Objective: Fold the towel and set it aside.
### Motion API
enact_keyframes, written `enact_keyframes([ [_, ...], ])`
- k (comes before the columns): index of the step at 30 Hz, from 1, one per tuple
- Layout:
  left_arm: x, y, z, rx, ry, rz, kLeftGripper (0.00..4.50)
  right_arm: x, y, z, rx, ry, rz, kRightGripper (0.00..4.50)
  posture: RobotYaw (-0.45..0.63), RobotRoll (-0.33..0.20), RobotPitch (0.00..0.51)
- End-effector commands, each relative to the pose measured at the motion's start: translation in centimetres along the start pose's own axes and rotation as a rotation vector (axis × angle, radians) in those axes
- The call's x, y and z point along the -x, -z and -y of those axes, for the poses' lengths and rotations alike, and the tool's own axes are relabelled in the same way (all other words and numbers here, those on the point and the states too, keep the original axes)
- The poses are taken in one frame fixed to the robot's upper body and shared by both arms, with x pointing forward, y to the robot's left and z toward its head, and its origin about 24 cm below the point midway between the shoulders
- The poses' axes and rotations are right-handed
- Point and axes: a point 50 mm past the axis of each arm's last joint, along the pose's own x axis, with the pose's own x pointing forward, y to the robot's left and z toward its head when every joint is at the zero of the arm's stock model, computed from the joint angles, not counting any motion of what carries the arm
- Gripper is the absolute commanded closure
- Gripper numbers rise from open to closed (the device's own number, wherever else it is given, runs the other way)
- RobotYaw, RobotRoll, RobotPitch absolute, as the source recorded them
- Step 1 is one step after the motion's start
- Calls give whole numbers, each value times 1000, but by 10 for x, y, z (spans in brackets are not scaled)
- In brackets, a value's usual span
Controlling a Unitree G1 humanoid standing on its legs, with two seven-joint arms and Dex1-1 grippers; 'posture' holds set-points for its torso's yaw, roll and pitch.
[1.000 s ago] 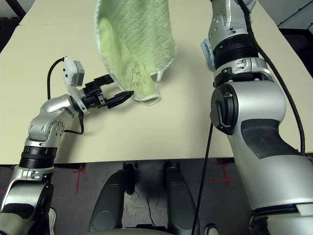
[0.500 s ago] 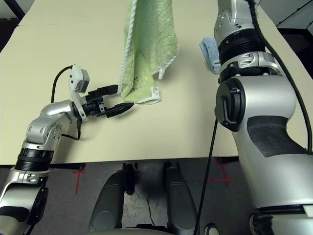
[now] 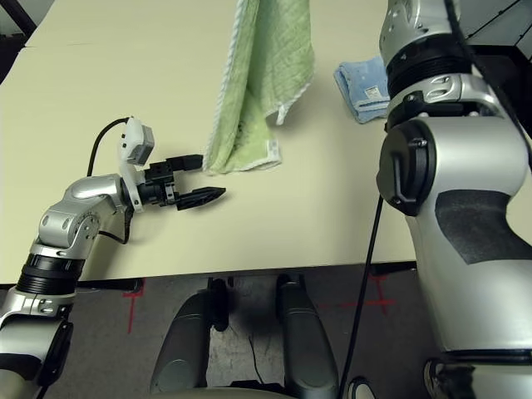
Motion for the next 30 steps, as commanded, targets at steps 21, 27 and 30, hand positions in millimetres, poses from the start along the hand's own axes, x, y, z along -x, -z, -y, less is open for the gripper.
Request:
enact_keyframes([
  [21,1,4,-29,-44,-180,-17,9,-2,-8,1,-2,-17,50,4500,8,0,234],
  [27,8,6,-34,-36,-194,-69,9,-3,-8,1,-6,-24,54,4500,8,0,232],
  [30,7,5,-39,-54,-233,-55,9,-3,-9,1,-10,-26,60,4500,12,0,230],
])
